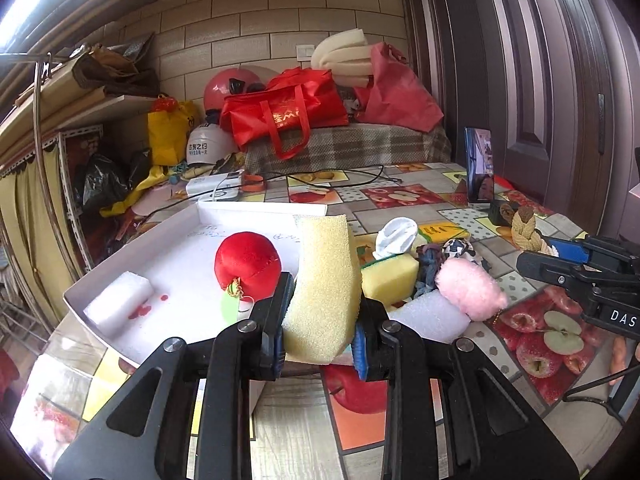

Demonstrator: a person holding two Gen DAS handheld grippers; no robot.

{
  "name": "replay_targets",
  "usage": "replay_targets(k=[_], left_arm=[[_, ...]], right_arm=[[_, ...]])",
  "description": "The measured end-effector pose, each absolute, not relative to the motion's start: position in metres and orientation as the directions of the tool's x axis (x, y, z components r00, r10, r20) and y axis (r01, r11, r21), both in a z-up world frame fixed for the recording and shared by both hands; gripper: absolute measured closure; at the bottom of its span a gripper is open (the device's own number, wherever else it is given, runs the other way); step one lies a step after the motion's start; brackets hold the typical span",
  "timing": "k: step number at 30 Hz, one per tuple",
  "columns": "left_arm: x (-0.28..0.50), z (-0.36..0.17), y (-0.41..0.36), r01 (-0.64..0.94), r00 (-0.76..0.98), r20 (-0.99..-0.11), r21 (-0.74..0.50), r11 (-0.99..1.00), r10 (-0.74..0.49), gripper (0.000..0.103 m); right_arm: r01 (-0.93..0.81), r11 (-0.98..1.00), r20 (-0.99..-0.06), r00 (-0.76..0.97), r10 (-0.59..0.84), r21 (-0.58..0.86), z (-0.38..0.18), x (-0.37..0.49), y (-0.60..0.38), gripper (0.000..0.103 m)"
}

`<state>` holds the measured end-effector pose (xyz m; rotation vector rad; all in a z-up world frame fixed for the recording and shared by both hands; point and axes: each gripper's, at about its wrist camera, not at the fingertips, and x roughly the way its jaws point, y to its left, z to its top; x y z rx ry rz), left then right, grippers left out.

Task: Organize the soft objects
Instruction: 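Carry the yellow sponge into the white box and release while the right gripper drops the rope knot there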

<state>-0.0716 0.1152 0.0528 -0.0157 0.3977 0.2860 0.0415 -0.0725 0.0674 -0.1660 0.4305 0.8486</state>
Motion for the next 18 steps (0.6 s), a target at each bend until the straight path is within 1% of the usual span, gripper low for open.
replay_targets(k=[8, 12, 16, 18], left_arm=[[-0.086, 0.049, 0.159, -0.376, 0.848, -0.388, 0.043, 0.926, 0.362, 0.078], [-0.09, 0.047, 0.184, -0.399, 0.837, -0.402, 0.017, 0.917, 0.372, 0.078], [-0.093, 0.047, 0.204, -0.434, 0.823, -0.403, 0.013, 0.901, 0.402, 0.078], [-0.091, 0.046, 0.212, -0.434, 0.819, -0.414, 0.007, 0.901, 0.397, 0.078]], right_arm=[[-0.796, 0.605, -0.464, 0.529, 0.71, 0.019, 0.062, 0.04, -0.039, 0.069], [-0.795, 0.606, -0.469, 0.522, 0.712, 0.034, 0.061, 0.044, -0.031, 0.069], [-0.803, 0.596, -0.46, 0.52, 0.719, 0.024, 0.061, 0.041, -0.016, 0.069], [-0.813, 0.582, -0.461, 0.51, 0.726, 0.017, 0.061, 0.039, -0.005, 0.069]])
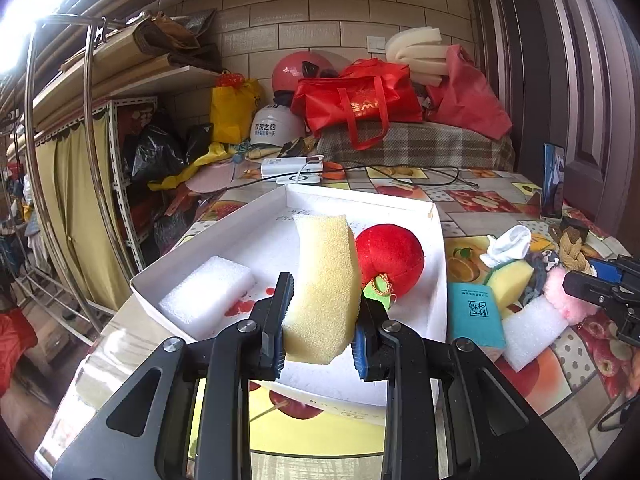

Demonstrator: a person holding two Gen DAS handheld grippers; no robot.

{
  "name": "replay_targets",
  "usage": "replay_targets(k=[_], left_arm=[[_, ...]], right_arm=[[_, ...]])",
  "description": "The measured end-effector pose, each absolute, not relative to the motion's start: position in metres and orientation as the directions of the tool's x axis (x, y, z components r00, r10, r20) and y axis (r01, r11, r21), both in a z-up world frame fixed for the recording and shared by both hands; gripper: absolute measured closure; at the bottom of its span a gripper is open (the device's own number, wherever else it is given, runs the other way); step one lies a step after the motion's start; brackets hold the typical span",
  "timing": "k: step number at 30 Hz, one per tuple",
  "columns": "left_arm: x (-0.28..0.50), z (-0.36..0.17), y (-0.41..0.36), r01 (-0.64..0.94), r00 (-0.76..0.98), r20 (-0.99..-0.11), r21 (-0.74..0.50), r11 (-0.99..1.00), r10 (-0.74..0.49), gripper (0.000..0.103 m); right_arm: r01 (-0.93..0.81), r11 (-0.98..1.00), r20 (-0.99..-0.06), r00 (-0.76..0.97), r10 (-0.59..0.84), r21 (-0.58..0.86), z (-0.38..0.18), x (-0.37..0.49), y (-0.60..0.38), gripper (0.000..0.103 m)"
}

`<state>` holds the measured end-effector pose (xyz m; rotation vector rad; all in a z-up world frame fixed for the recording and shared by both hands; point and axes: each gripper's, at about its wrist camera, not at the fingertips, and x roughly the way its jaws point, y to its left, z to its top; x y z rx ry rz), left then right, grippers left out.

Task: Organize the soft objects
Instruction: 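Carry the yellow sponge into the white box and release while the right gripper drops the rope knot there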

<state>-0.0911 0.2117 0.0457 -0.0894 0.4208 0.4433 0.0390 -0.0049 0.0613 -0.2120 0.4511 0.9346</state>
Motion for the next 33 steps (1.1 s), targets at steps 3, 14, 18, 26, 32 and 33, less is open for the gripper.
replay_targets(k=[3, 14, 18, 26, 32, 33], left_arm=[[-0.085, 0.044, 0.221, -0.444, 0.807, -0.432, 0.005, 0.896, 0.402, 0.078], [-0.066, 0.041, 0.256, -0.504, 0.772, -0.462, -0.028, 0.863, 0.436, 0.078], [-0.061, 0.042, 0.265, -0.529, 0.766, -0.457, -0.048, 0.847, 0.452, 0.078], [-0.055, 0.04, 0.285, -0.545, 0.762, -0.479, -0.111, 0.831, 0.436, 0.078], [-0.053, 0.04, 0.288, -0.546, 0.76, -0.486, -0.119, 0.829, 0.431, 0.078], [-0.053, 0.04, 0.288, -0.547, 0.76, -0.486, -0.118, 0.829, 0.432, 0.078]], right_arm=[[-0.823, 0.567, -0.465, 0.496, 0.733, 0.017, 0.061, 0.039, 0.012, 0.069], [-0.844, 0.533, -0.496, 0.438, 0.75, 0.061, 0.057, 0.044, 0.064, 0.069], [-0.853, 0.516, -0.494, 0.415, 0.764, 0.081, 0.057, 0.043, 0.086, 0.069], [-0.925, 0.377, -0.559, 0.286, 0.779, 0.052, 0.05, 0.019, 0.139, 0.069], [-0.888, 0.448, -0.647, 0.284, 0.708, 0.101, 0.037, 0.044, 0.152, 0.069], [-0.87, 0.48, -0.647, 0.303, 0.699, 0.111, 0.037, 0.053, 0.151, 0.069]])
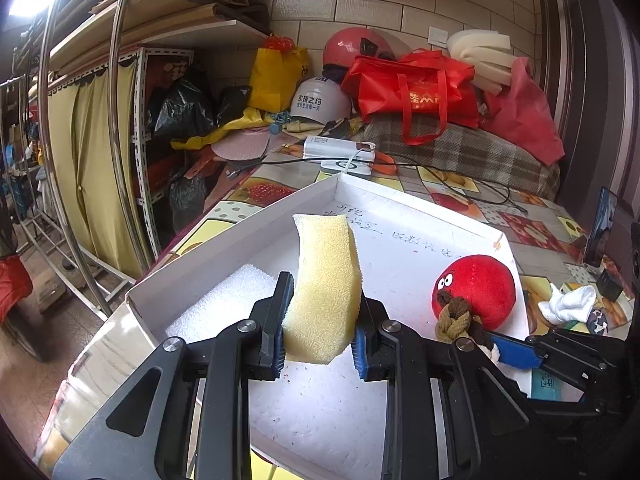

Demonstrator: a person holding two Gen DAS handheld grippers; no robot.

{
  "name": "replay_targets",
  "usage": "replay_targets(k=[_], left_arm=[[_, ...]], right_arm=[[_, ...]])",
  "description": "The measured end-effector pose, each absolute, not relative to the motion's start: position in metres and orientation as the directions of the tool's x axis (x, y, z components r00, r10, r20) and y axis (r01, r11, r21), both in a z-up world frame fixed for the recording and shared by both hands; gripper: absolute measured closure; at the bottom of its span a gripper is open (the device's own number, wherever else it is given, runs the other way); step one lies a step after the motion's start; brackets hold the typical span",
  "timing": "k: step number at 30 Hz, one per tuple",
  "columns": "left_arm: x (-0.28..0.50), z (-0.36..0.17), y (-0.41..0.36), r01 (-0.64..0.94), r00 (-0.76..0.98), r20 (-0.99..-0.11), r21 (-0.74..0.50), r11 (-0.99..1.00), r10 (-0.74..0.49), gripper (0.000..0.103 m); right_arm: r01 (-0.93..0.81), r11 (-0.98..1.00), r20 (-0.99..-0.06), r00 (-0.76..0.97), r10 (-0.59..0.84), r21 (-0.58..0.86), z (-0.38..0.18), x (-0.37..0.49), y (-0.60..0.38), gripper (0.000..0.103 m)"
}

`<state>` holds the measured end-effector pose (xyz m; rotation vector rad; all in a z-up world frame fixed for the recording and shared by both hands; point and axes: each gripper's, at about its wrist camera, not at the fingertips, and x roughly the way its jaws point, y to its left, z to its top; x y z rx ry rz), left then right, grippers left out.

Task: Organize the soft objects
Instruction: 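Carry the yellow sponge into the white box and release while the right gripper drops the rope knot there, then open and withdraw both grippers from the white box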

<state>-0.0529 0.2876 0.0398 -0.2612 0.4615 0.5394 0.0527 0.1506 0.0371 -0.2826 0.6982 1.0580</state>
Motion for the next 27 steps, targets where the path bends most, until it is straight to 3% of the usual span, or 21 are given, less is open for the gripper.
replay_targets(k=[6, 17, 19, 21, 24, 25, 26, 27], left_arm=[[-0.046, 0.039, 0.29, -0.553, 0.752, -0.488, -0.101, 0.827, 0.443, 0.078], [-0.041, 0.04, 0.282, -0.558, 0.741, -0.473, -0.04, 0.829, 0.476, 0.077], [-0.041, 0.041, 0.282, -0.572, 0.732, -0.47, -0.031, 0.82, 0.493, 0.066], [-0.044, 0.042, 0.284, -0.602, 0.718, -0.461, -0.036, 0.798, 0.521, 0.053], [-0.052, 0.041, 0.298, -0.643, 0.703, -0.471, -0.102, 0.759, 0.532, 0.008], [-0.054, 0.04, 0.303, -0.649, 0.702, -0.479, -0.125, 0.751, 0.527, 0.0], [-0.055, 0.039, 0.306, -0.65, 0.703, -0.483, -0.139, 0.747, 0.522, 0.0], [-0.055, 0.04, 0.307, -0.651, 0.702, -0.487, -0.143, 0.746, 0.519, 0.0]], right_arm=[[-0.801, 0.589, -0.615, 0.41, 0.673, 0.11, 0.044, 0.086, 0.15, 0.069], [-0.835, 0.55, -0.549, 0.465, 0.695, -0.012, 0.054, 0.063, 0.159, 0.066], [-0.829, 0.559, -0.535, 0.479, 0.696, -0.016, 0.056, 0.063, 0.157, 0.057], [-0.815, 0.579, -0.526, 0.5, 0.688, -0.019, 0.057, 0.065, 0.155, 0.033], [-0.796, 0.604, -0.529, 0.496, 0.688, 0.039, 0.056, 0.077, 0.148, 0.013], [-0.789, 0.612, -0.528, 0.498, 0.688, 0.053, 0.056, 0.079, 0.146, 0.008], [-0.784, 0.618, -0.524, 0.503, 0.687, 0.058, 0.057, 0.08, 0.145, 0.0], [-0.786, 0.617, -0.52, 0.506, 0.688, 0.052, 0.057, 0.078, 0.145, 0.0]])
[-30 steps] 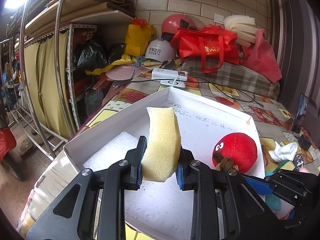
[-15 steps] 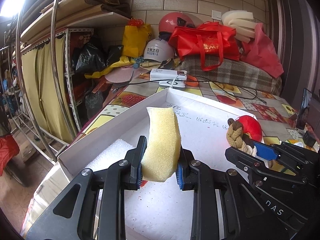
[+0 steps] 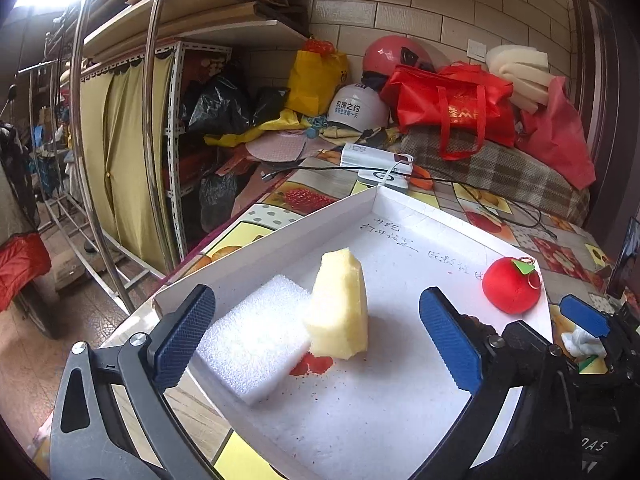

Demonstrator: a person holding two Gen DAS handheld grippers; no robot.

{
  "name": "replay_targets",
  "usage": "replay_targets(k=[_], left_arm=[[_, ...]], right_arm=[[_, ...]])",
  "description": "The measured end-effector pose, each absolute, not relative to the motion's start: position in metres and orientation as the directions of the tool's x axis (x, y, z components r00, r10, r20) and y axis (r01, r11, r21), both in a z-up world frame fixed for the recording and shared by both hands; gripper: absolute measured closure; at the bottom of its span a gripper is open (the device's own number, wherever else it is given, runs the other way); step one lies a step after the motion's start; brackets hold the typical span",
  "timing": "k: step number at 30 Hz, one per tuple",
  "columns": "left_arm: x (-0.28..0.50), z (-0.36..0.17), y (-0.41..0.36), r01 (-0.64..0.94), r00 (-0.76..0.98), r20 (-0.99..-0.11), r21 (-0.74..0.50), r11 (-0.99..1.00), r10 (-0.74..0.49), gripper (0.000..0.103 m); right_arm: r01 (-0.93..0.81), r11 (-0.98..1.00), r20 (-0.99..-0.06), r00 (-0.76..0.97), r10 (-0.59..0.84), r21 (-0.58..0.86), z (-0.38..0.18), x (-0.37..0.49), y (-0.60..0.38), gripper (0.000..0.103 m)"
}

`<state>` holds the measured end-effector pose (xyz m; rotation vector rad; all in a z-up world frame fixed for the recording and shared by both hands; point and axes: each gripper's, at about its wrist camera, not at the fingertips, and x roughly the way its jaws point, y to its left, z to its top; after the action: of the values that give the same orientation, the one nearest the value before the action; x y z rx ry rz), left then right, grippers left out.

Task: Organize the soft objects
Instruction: 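Open and withdraw both grippers from the white box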

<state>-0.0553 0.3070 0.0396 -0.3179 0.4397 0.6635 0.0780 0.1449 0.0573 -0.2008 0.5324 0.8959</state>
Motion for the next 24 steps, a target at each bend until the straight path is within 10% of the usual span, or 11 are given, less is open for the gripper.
replay_targets(k=[24], left_arm=[[-0.082, 0.049, 0.273, -0.692, 0.696, -0.367, -0.111, 0.714, 0.617, 0.0]], right_arm=[[-0.835, 0.546, -0.388, 0.527, 0.756, -0.069, 0.066, 0.014, 0.11, 0.0]])
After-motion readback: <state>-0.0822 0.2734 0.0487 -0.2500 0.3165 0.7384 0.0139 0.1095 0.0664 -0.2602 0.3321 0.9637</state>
